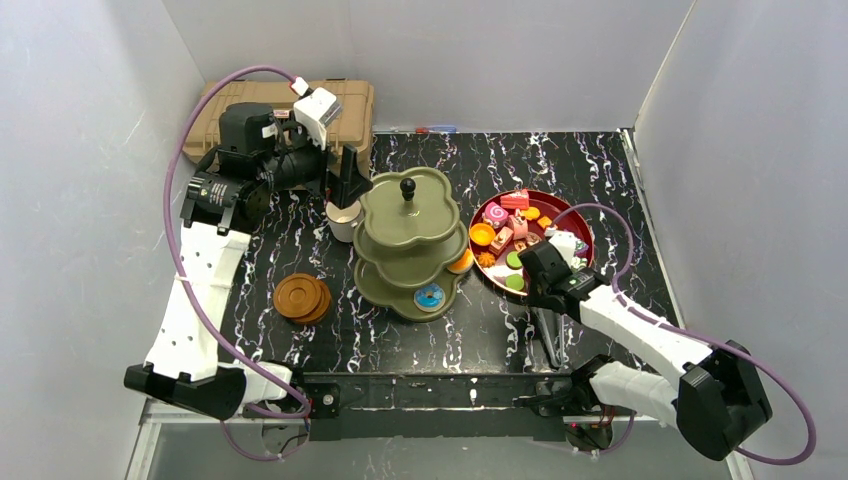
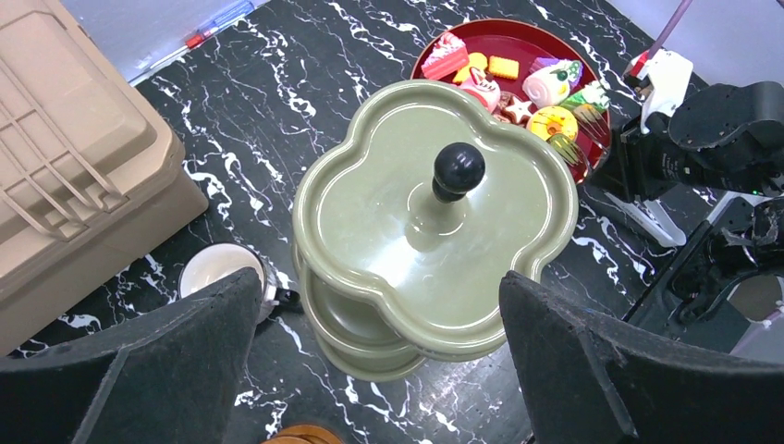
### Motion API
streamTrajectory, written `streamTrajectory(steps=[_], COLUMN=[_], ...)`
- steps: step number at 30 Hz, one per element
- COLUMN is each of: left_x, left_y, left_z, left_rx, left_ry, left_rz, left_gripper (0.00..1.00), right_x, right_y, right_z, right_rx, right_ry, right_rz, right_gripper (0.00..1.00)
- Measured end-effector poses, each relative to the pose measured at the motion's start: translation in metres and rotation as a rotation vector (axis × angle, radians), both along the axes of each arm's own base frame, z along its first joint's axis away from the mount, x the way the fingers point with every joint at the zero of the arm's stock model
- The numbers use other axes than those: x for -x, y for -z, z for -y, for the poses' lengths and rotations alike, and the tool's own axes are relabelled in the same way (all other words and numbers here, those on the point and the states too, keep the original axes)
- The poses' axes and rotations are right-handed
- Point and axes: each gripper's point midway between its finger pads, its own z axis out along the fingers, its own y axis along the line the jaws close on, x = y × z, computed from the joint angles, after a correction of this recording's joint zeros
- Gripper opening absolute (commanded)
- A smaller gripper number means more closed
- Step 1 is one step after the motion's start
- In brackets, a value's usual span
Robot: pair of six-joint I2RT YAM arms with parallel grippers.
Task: Serve the afternoon tea
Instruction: Pick up the clamp from the tray.
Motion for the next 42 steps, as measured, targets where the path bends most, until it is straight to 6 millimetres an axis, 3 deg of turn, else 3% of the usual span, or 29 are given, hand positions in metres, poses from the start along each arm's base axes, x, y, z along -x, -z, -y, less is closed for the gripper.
streamTrajectory(steps=[4, 10, 13, 16, 23, 25, 28, 31, 35, 38, 42], left_x=[0.001, 0.011, 0.029, 0.053, 0.115, 0.121, 0.116, 0.112, 0.114, 0.115, 0.110], left_y=[-0.002, -0.005, -0.002, 0.002, 0.030, 0.032, 0.017, 0.011, 0.024, 0.028, 0.019], left_z=[0.000, 0.008, 0.015, 0.020, 0.048, 0.056, 0.069, 0.081, 0.100, 0.120, 0.147], left_rx=[0.003, 0.016, 0.015, -0.007, -0.180, -0.221, -0.282, -0.334, -0.398, -0.430, -0.450], left_ry=[0.004, 0.084, 0.189, 0.329, 0.710, 0.784, 0.844, 0.889, 0.980, 1.043, 1.062], left_rz=[0.005, 0.021, 0.054, 0.140, 0.525, 0.648, 0.860, 1.047, 1.293, 1.489, 1.691], left_gripper=[0.99, 0.99, 0.99, 0.99, 0.97, 0.97, 0.97, 0.96, 0.95, 0.94, 0.94], right_x=[-0.008, -0.014, -0.020, -0.033, -0.063, -0.063, -0.057, -0.045, -0.028, -0.022, -0.018], right_y=[-0.001, -0.004, -0.018, -0.056, -0.193, -0.227, -0.265, -0.284, -0.300, -0.311, -0.323], right_z=[-0.010, -0.020, -0.026, -0.042, -0.109, -0.131, -0.158, -0.173, -0.186, -0.193, -0.202], right_rx=[-0.037, -0.064, -0.068, -0.105, -0.337, -0.412, -0.516, -0.598, -0.698, -0.751, -0.805], right_ry=[-0.018, -0.062, -0.107, -0.165, -0.372, -0.461, -0.589, -0.675, -0.744, -0.767, -0.802], right_rz=[0.025, 0.040, 0.054, 0.092, 0.238, 0.251, 0.249, 0.233, 0.194, 0.178, 0.164], right_gripper=[0.01, 0.01, 0.01, 0.01, 0.01, 0.01, 0.01, 0.01, 0.01, 0.01, 0.01])
